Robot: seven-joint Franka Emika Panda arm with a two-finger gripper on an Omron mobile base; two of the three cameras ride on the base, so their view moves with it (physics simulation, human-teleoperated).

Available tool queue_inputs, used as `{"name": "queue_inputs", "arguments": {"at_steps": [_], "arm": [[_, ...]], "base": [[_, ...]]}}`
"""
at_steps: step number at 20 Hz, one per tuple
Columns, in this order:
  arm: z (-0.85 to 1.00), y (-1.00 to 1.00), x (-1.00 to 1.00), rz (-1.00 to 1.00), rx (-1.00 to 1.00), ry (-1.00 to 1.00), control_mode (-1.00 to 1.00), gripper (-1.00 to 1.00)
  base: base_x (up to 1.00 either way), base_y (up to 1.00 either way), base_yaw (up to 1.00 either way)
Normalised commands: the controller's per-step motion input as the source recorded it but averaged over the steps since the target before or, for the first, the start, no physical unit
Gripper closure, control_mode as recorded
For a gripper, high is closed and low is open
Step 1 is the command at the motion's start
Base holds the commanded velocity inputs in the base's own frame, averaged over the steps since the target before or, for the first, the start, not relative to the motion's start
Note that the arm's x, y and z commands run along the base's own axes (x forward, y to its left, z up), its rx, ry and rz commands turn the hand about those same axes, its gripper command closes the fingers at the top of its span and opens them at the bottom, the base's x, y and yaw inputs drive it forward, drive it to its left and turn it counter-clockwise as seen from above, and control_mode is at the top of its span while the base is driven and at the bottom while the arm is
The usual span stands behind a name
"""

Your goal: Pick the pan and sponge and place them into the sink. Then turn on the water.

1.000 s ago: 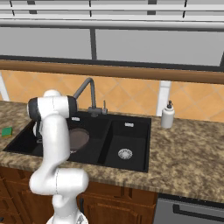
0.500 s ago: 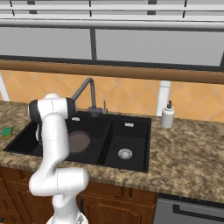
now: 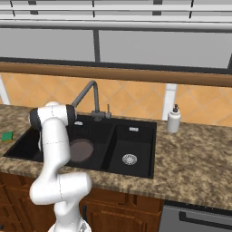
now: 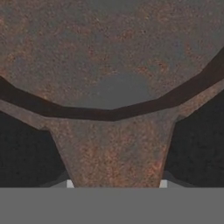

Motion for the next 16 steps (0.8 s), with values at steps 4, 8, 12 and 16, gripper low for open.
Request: {"name": "queue_inputs", "arguments": {"at_steps": [4, 8, 12, 16], "arm": [[-0.39, 0.44, 0.08, -0.14, 0.00, -0.02, -1.00, 1.00], [-0.32, 0.39, 0.10, -0.15, 0.00, -0.02, -1.00, 1.00], [-0.02, 0.02, 0.00, -0.02, -0.01, 0.00, -1.00, -1.00], [-0.01, 0.00, 0.00, 0.00, 0.00, 0.00, -1.00, -1.00]], "base": [[0.00, 0.00, 0.00], [0.00, 0.00, 0.00], [0.00, 0.00, 0.00], [0.00, 0.00, 0.00]]}}
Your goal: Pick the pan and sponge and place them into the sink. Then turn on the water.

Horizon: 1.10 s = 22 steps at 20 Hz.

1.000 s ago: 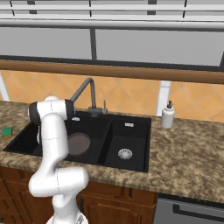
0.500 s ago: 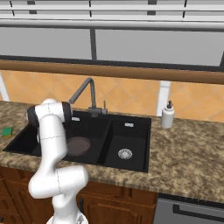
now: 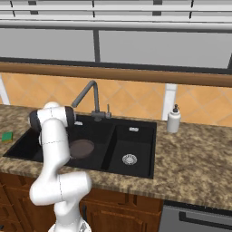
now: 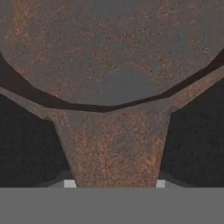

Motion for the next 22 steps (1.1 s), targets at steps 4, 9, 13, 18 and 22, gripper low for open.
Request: {"name": "queue_inputs", "arguments": {"at_steps": [4, 9, 13, 18, 22], "arm": [[0.23, 0.00, -0.20, 0.00, 0.00, 0.00, -1.00, -1.00], [0.63, 0.05, -0.36, 0.00, -0.01, 0.00, -1.00, -1.00], [0.91, 0.28, -0.25, 0.02, -0.02, 0.00, -1.00, -1.00], [0.90, 0.15, -0.57, 0.17, -0.06, -0.01, -1.00, -1.00], [0.88, 0.04, -0.52, 0.24, -0.04, -0.02, -1.00, -1.00]], "base": [[0.00, 0.00, 0.00], [0.00, 0.00, 0.00], [0.00, 0.00, 0.00], [0.00, 0.00, 0.00], [0.00, 0.00, 0.00]]}}
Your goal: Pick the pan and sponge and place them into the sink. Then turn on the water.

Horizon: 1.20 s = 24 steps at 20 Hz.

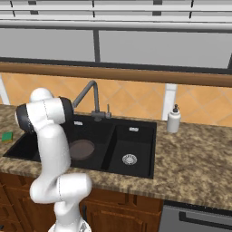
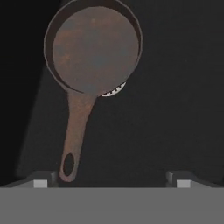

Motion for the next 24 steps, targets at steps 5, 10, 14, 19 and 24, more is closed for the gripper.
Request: {"name": "queue_inputs", "arguments": {"at_steps": [5, 10, 14, 19, 24], "arm": [[0.67, 0.10, -0.23, 0.52, -0.01, -0.01, -1.00, -1.00], [0.20, 0.20, -0.02, 0.77, 0.00, 0.02, -1.00, -1.00], [0.02, 0.22, 0.00, 0.78, 0.00, 0.12, -1.00, -1.00], [0.05, 0.29, 0.00, 0.73, 0.00, 0.04, -1.00, -1.00], [0.11, 0.58, -0.04, 0.32, -0.06, -0.01, -1.00, -1.00]], "base": [[0.00, 0.00, 0.00], [0.00, 0.00, 0.00], [0.00, 0.00, 0.00], [0.00, 0.00, 0.00], [0.00, 0.00, 0.00]]}}
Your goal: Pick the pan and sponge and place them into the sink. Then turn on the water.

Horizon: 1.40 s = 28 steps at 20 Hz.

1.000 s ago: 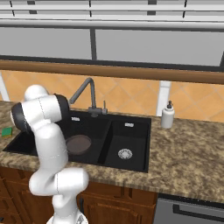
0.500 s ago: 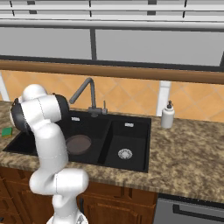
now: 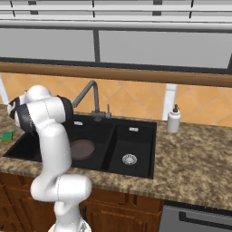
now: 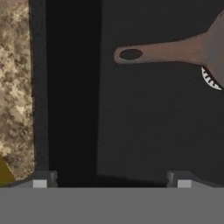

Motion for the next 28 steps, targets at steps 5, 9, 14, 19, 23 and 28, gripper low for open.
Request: {"name": "queue_inputs", "arguments": {"at_steps": [5, 9, 14, 19, 23, 28], "arm": [[0.03, 0.56, 0.00, 0.01, -0.06, -0.06, -1.00, -1.00], [0.00, 0.34, -0.02, 0.04, -0.03, -0.02, -1.00, -1.00], [0.00, 0.57, 0.00, 0.05, -0.01, -0.02, -1.00, -1.00], [0.00, 0.40, 0.00, 0.09, -0.01, 0.00, -1.00, -1.00], [0.00, 0.44, 0.00, 0.05, -0.02, -0.01, -1.00, -1.00], [0.00, 0.30, -0.04, 0.04, 0.00, -0.05, -1.00, -1.00]], "base": [[0.00, 0.00, 0.00], [0.00, 0.00, 0.00], [0.00, 0.00, 0.00], [0.00, 0.00, 0.00], [0.00, 0.00, 0.00], [0.00, 0.00, 0.00]]}}
